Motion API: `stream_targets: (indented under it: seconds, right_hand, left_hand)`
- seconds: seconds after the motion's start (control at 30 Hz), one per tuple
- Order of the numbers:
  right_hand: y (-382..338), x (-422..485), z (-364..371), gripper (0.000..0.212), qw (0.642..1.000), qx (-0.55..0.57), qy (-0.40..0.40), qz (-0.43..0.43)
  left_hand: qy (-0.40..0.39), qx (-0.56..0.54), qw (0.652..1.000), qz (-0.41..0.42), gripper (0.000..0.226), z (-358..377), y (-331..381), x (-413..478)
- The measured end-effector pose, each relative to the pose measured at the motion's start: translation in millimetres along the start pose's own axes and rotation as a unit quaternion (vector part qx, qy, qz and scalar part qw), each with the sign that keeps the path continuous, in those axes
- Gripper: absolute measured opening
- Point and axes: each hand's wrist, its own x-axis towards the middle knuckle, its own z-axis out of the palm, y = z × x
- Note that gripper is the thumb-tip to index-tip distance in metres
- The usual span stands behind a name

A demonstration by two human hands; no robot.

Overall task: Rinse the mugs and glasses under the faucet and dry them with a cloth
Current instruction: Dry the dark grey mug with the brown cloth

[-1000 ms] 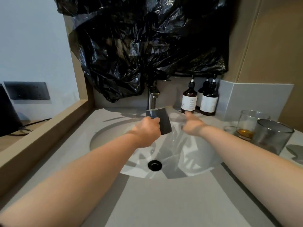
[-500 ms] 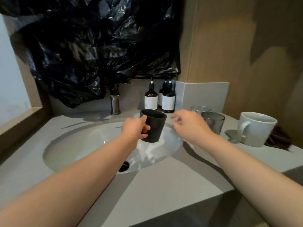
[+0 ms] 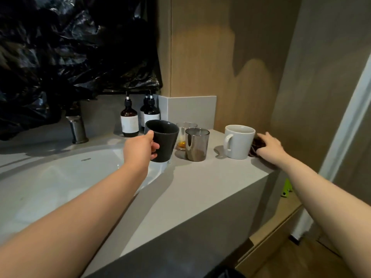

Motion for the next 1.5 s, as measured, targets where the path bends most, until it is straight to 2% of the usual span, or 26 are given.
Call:
stream_targets:
  seconds: [0.07,0.2,0.27,0.43,0.53,0.6,0.67,0.73,0.8,0.87,0.93,1.07,1.2,1.37,1.5]
  right_hand:
    - [6.7,0.3,3.6,0.065,0.999,-0.012,-0.039,-0.025]
    - [4.3,1.6,1.4,0.049,0.989,-0.139,0.048,0.0]
    - [3.1,1.7,2.4,0.047,0.986,-0.153,0.067,0.021]
    - [2.1,-8.7,8.4,0.017,0.993,-0.025,0.114,0.031]
    - [-0.1,-19.9,7.5,0.013,0.979,0.053,0.181,0.076]
    - [-5.3,-26.9,2.0,0.012,0.96,0.11,0.246,0.075]
    - [-16.3,-34.8,-5.6,0.014,0.936,0.147,0.319,0.029]
    - [-35.7,-45.7,-11.9,0.017,0.91,0.155,0.379,-0.068]
    - [-63.1,-59.5,-13.7,0.019,0.887,0.161,0.397,-0.173]
    - [-94.0,-73.3,-8.7,0.02,0.876,0.188,0.369,-0.247]
    - [-126.2,-87.4,0.7,0.023,0.875,0.245,0.31,-0.281]
    - [-185.2,-107.3,27.0,0.042,0.875,0.37,0.132,-0.283]
    - [-228.4,-119.5,57.6,0.054,0.866,0.389,0.006,-0.314]
    - [-274.6,-127.6,88.1,0.046,0.852,0.247,-0.126,-0.443]
    - [-311.0,-129.9,97.1,0.024,0.831,0.116,-0.287,-0.463]
  left_hand:
    - [0.0,0.003,1.0,-0.004,0.04,-0.6,-1.7,-0.7]
    - [-0.002,0.017,1.0,-0.001,0.043,-4.7,-6.9,-2.1]
    - [-0.004,0.028,1.0,0.004,0.044,-7.0,-8.8,-3.8]
    - [-0.022,0.016,1.0,0.005,0.044,-13.8,-9.3,-6.9]
    - [-0.031,-0.01,0.999,-0.007,0.042,-14.9,-9.4,-7.9]
    - [-0.032,-0.021,0.999,-0.009,0.041,-14.3,-9.0,-8.6]
    - [-0.031,-0.024,0.999,-0.008,0.042,-15.2,-8.1,-8.4]
    - [-0.031,-0.021,0.999,-0.008,0.041,-17.1,-6.4,-7.8]
    - [-0.033,-0.023,0.999,-0.013,0.041,-19.4,-3.8,-7.4]
    - [-0.031,-0.027,0.999,-0.019,0.04,-21.9,-0.1,-7.1]
    - [-0.025,-0.029,0.999,-0.027,0.039,-25.4,5.1,-5.6]
    - [-0.02,-0.02,0.998,-0.052,0.041,-47.5,13.9,2.5]
    - [-0.032,0.004,0.996,-0.079,0.044,-90.6,16.9,12.2]
    - [-0.052,0.042,0.993,-0.094,0.047,-135.1,18.9,16.3]
    - [-0.042,0.113,0.991,-0.06,0.047,-164.4,25.4,27.2]
